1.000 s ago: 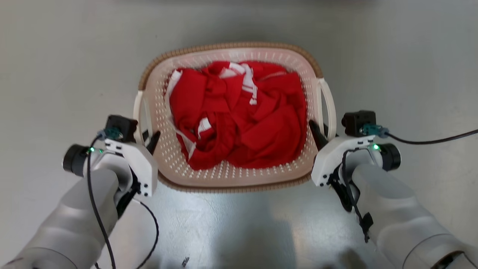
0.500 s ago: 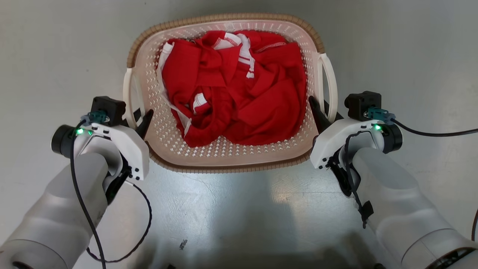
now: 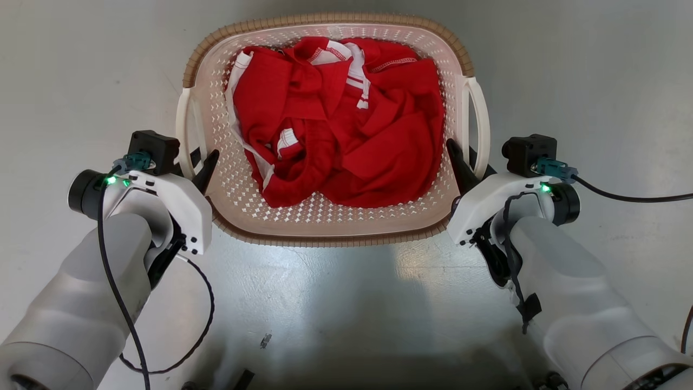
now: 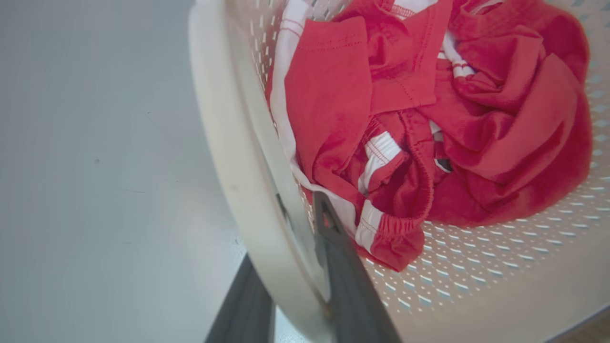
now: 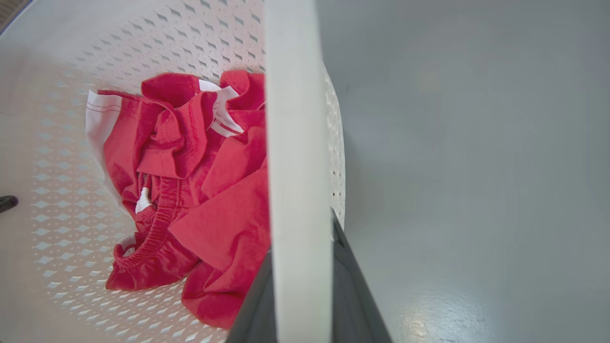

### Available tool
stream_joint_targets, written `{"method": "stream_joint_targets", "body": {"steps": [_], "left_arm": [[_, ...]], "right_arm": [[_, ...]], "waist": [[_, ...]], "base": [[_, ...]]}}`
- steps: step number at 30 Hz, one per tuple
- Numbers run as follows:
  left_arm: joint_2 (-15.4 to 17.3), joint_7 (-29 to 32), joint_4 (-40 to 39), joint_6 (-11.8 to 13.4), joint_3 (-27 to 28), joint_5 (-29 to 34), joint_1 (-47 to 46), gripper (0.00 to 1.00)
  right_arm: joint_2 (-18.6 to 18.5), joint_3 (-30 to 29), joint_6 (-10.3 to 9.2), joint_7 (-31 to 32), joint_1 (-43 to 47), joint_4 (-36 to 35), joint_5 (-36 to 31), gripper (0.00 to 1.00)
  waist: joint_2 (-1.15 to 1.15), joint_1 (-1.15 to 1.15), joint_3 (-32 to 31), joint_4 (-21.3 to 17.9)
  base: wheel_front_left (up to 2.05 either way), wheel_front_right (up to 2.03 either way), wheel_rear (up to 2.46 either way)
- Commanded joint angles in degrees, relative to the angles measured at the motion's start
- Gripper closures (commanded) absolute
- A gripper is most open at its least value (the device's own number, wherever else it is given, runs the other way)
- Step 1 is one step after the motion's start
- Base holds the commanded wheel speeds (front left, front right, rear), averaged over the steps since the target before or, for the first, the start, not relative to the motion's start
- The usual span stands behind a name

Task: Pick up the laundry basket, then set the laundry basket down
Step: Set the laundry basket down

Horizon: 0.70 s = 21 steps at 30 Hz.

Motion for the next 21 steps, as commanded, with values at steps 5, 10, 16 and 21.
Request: {"method": "stream_joint_targets", "body": {"steps": [5, 10, 16, 21], "left_arm": [[3.48, -0.35, 1.80, -0.19, 0.56, 1.79, -1.58, 1.00], [3.37, -0.36, 2.69, -0.20, 0.53, 1.94, -2.17, 1.00], [3.43, -0.36, 3.01, -0.22, 1.11, 1.77, -2.74, 1.00], [3.54, -0.36, 2.77, -0.24, 1.54, 1.81, -3.01, 1.00]], "right_arm": [[0.14, 3.43, 1.03, -0.80, 2.83, -0.37, 2.53, 1.00], [0.14, 4.92, 1.03, -0.80, 1.97, 0.36, 4.53, 1.00], [0.14, 5.10, 1.03, -0.80, 0.49, 1.25, 5.20, 1.00], [0.14, 4.71, 1.03, -0.80, 0.01, 1.69, 4.87, 1.00]], "waist": [[0.00, 0.00, 0.42, -0.18], [0.00, 0.00, 0.65, -0.53], [0.00, 0.00, 1.23, -0.46], [0.00, 0.00, 1.60, -0.15]], "base": [[0.00, 0.00, 0.00], [0.00, 0.00, 0.00], [0.00, 0.00, 0.00], [0.00, 0.00, 0.00]]}}
